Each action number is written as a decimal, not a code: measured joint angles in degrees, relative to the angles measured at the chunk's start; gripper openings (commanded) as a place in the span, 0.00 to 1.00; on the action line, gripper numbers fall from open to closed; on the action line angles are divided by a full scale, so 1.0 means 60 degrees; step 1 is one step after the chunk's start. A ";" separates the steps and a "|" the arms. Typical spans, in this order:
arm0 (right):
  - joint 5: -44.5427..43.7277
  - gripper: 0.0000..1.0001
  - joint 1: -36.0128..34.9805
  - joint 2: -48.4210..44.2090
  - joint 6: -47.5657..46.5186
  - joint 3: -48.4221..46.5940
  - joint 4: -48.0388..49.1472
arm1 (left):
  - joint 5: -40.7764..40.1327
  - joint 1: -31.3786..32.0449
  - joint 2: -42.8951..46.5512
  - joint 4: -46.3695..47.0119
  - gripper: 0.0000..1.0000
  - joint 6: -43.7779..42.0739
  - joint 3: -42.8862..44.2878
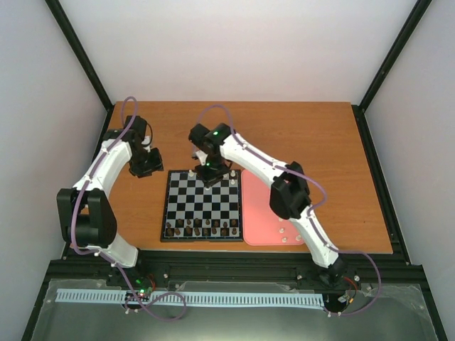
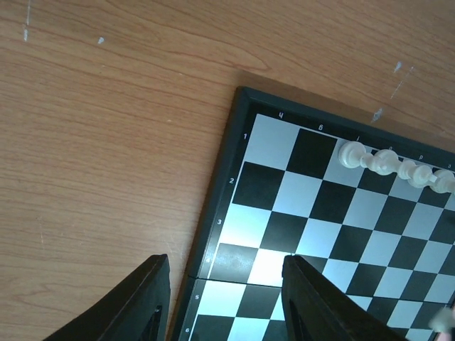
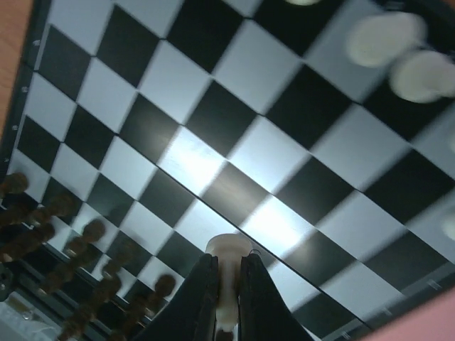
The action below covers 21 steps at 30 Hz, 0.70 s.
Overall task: Set up the chess pieces on the board
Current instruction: Place the chess piece on the chessboard.
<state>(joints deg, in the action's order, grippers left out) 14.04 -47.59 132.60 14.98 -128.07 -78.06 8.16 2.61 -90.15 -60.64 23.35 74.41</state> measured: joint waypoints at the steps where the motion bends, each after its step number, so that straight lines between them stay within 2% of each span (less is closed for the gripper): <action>1: 0.0168 0.03 -0.0120 0.0375 -0.0091 -0.0474 -0.0157 | -0.0011 -0.0007 0.0022 0.0036 0.46 0.0011 -0.0033; 5: 0.0648 0.03 -0.0390 0.1206 -0.0288 -0.1213 -0.0590 | -0.0040 -0.0018 0.0189 0.0120 0.45 0.0033 -0.0087; 11: 0.0954 0.03 -0.0463 0.1683 -0.0401 -0.1253 -0.0991 | 0.0011 -0.0018 0.0288 0.0193 0.45 0.0029 -0.0157; 14: 0.0954 0.10 -0.0459 0.1763 -0.0419 -0.1253 -0.1027 | 0.0040 -0.0018 0.0288 0.0215 0.46 0.0025 -0.0219; 21: 0.0882 0.33 -0.0470 0.1789 -0.0492 -0.1253 -0.1013 | 0.0113 -0.0018 0.0288 0.0237 0.46 0.0025 -0.0226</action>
<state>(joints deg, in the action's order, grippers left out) 19.33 -50.41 143.33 12.03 -135.59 -84.14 8.84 2.50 -88.42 -59.22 23.51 73.06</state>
